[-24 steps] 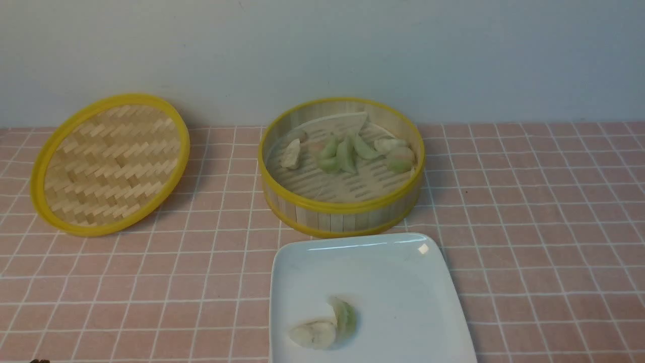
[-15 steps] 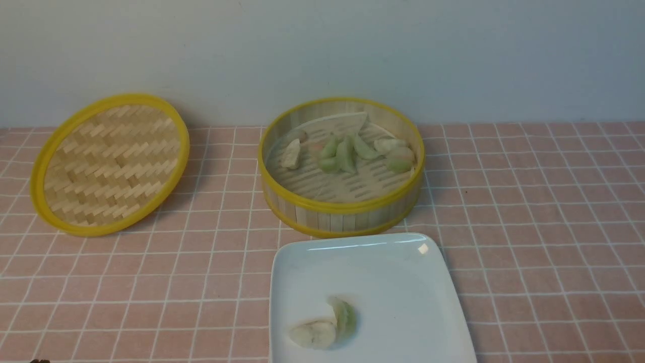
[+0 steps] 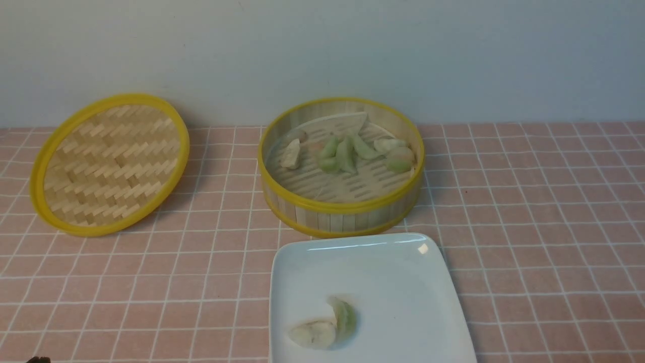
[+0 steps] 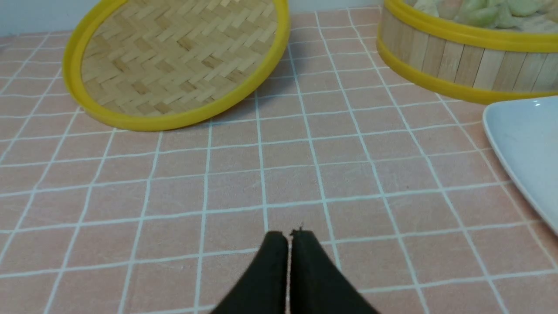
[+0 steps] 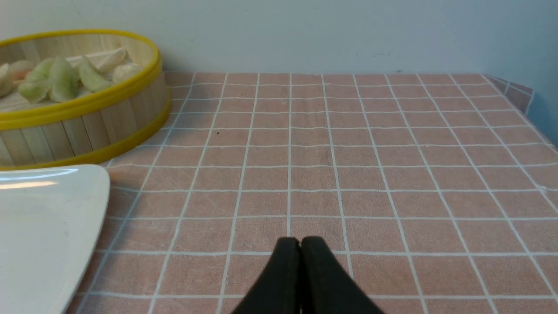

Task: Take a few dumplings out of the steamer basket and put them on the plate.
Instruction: Use the left arm to grab a dumpling from the steamer

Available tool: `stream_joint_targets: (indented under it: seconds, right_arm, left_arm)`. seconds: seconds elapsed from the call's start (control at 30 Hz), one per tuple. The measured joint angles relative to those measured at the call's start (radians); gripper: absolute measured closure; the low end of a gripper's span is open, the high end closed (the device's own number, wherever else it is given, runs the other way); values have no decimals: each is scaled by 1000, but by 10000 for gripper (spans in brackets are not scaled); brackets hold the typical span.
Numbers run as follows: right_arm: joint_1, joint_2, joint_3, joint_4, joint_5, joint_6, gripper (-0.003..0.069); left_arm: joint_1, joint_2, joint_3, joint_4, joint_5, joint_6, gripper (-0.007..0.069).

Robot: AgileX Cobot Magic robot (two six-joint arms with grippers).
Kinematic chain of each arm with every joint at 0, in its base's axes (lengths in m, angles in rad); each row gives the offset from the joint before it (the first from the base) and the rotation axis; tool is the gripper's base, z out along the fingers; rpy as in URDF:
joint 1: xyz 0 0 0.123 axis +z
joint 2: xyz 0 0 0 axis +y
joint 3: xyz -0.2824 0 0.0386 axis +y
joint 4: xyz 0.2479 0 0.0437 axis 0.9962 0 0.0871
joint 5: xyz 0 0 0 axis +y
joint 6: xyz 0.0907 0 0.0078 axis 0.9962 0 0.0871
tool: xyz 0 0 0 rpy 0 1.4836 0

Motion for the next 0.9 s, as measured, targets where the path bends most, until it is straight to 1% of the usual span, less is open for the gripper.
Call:
stream_joint_targets:
  seconds: [0.03,0.07,0.17,0.23,0.33,0.4,0.47,0.5,0.53,0.6,0.67,0.73,0.77,0.8,0.83,0.9]
  right_arm:
    - [0,0,0,0,0,0,673]
    - [0,0,0,0,0,0,673]
    - [0,0,0,0,0,0,673]
    - [0,0,0,0,0,0,673]
    - [0,0,0,0,0,0,673]
    - [0,0,0,0,0,0,673]
    - [0,0,0,0,0,0,673]
    - [0,0,0,0,0,0,673]
    - [0,0,0,0,0,0,673]
    - [0,0,1,1,-2,0,673]
    - [0,0,5,38,-34,9,673]
    - [0,0,11,151,-119,52,673]
    - [0,0,11,203,-161,72,673]
    - [0,0,11,287,-226,103,673]
    - [0,0,11,329,-256,112,673]
    - [0,0,11,479,-347,151,673]
  left_arm:
    - [0,0,1,-46,-41,-21,631]
    - [0,0,1,-46,-41,-21,631]
    - [0,0,1,-199,-178,-96,631]
    - [0,0,1,-284,-255,-115,631]
    - [0,0,1,-367,-356,-128,631]
    - [0,0,1,-460,-490,-150,631]
    - [0,0,0,-509,-655,-168,631]
    - [0,0,-1,-509,-655,-170,631]
    - [0,0,-23,-513,-693,-175,631]
    - [0,0,-77,-502,-678,-178,631]
    - [0,8,-180,-472,-599,-181,631]
    - [0,73,-324,-431,-461,-182,631]
    - [0,102,-366,-419,-415,-180,631]
    - [0,170,-456,-393,-310,-171,631]
    - [0,222,-502,-376,-229,-162,631]
    - [0,387,-692,-341,24,-119,631]
